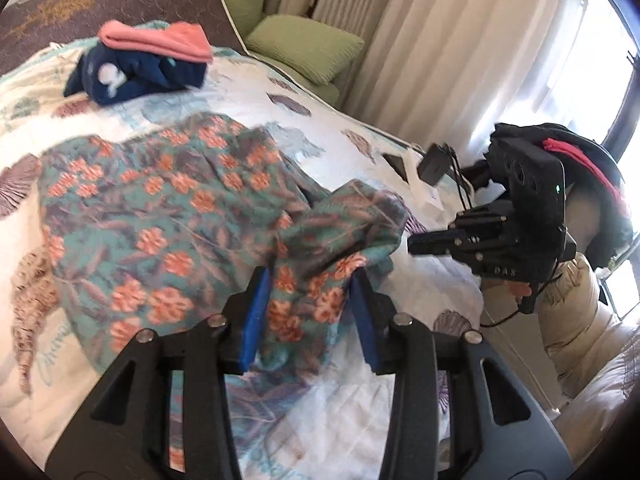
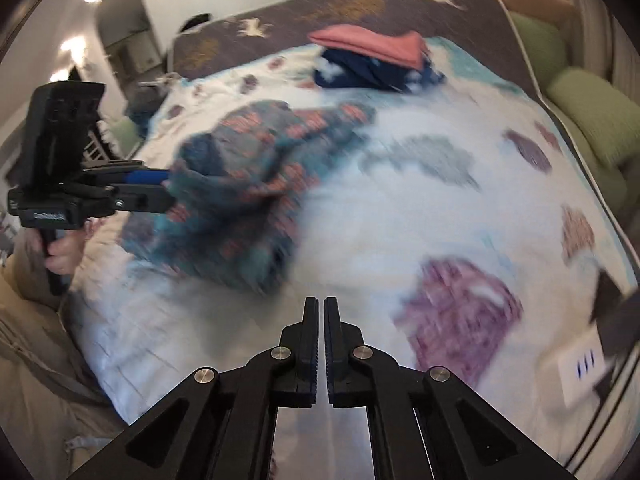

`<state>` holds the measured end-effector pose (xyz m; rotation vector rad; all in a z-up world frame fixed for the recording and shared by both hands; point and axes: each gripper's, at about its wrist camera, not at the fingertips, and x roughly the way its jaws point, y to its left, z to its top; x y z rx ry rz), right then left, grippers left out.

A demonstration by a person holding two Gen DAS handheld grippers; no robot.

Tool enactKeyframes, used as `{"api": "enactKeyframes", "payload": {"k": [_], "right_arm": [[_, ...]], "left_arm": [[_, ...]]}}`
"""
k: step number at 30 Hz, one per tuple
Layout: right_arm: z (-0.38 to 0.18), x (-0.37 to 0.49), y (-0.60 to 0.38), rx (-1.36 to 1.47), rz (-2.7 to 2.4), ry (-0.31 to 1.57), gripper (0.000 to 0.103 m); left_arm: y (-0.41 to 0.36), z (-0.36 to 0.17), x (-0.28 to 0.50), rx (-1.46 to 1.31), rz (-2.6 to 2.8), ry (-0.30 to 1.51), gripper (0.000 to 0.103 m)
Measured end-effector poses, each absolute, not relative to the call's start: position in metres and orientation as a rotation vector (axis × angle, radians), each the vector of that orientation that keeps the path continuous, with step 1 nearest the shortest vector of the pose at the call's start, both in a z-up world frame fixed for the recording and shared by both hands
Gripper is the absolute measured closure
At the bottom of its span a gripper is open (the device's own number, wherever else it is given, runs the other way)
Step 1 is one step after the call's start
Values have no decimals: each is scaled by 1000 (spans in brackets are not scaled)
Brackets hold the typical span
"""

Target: Fold small clothes

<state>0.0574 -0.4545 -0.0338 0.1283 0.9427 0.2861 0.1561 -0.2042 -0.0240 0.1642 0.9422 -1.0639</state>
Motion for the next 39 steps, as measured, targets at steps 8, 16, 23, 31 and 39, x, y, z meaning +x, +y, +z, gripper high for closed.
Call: {"api": "enactKeyframes", "payload": {"k": [8, 16, 23, 31, 39], "right_arm": [[17, 49, -450, 293, 343, 722, 59], [-10, 93, -408, 267, 339, 861, 100], [-29, 63, -435, 377, 285, 877, 99], [-6, 71, -455, 453, 234, 798, 86], [-9, 144, -432, 436, 287, 885, 86]], "left_arm": [[-231, -40, 123, 277, -1134, 969, 61], [-218, -34, 122, 239, -1126, 972, 60], [-191, -14, 148, 198, -1033, 888, 46], [-173, -49, 171, 208, -891, 940, 46], [-176, -54, 159, 255, -903, 892, 33]]}}
